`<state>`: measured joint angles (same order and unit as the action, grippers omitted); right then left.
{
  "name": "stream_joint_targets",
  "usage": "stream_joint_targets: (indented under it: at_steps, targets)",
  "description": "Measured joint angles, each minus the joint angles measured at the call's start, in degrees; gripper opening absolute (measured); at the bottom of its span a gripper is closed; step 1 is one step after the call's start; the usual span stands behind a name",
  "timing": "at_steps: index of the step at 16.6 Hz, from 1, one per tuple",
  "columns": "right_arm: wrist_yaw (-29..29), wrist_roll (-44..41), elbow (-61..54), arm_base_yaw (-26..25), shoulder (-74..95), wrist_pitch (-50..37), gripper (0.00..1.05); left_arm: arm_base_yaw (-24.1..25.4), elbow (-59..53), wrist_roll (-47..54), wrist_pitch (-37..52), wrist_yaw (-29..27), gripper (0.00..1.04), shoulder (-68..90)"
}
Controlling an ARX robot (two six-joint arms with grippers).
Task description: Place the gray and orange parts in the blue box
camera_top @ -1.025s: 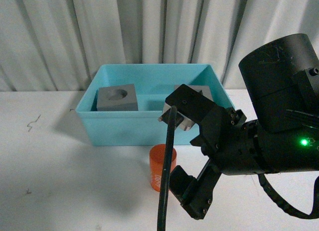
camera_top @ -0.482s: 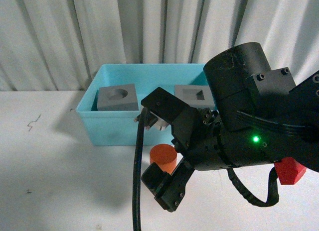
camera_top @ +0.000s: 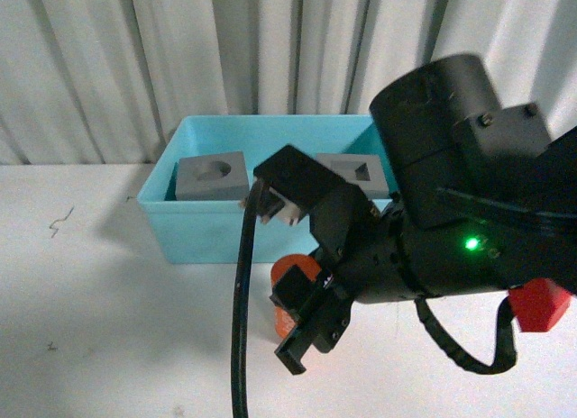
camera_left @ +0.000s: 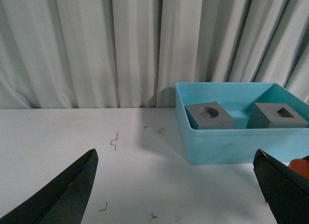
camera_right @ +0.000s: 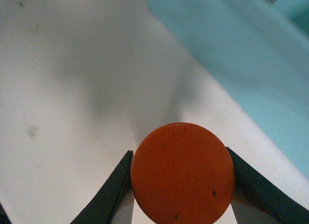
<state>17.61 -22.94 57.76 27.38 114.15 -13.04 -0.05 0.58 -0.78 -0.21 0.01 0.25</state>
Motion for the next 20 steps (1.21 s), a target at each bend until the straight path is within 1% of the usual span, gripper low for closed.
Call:
stream_joint_targets:
  at_steps: [3,5,7,8,10,11,13,15,18,20]
  targets:
    - [0.61,5.62,-0.02,-0.85,-10.84,-3.89,0.48,0.00,0.00,-0.02,0.00,-0.02,0.98,0.00]
    - [-0.33,8.26,3.21,-2.27,-16.35,-6.19,0.48,0.00,0.00,-0.02,-0.02,-0.02,0.98,0.00]
    - [-3.82,10.01,9.16,-4.66,-17.00,-9.09,0.47,0.00,0.00,-0.02,0.00,-0.02,0.98,0.00]
    - [-6.38,11.50,12.50,-6.01,-14.14,-9.84,0.47,0.00,0.00,-0.02,0.00,0.00,0.98,0.00]
    - [-10.25,13.84,16.70,-7.02,-6.91,-9.25,0.47,0.00,0.00,-0.02,0.02,-0.02,0.98,0.00]
    - [-11.63,15.06,18.99,-7.02,-3.15,-8.33,0.47,0.00,0.00,-0.02,0.00,0.00,0.98,0.00]
    - [-16.37,20.31,30.84,-5.09,4.87,-7.06,0.47,0.00,0.00,-0.02,0.00,0.00,0.98,0.00]
    - [-18.23,22.64,32.98,-3.45,7.41,-6.19,0.47,0.00,0.00,-0.02,0.00,-0.02,0.98,0.00]
    - [-19.67,25.18,32.39,-1.42,13.09,-5.01,0.47,0.00,0.00,-0.02,-0.02,0.00,0.98,0.00]
    - [-20.39,26.34,32.37,-1.18,14.43,-4.72,0.47,0.00,0.00,-0.02,0.00,-0.02,0.98,0.00]
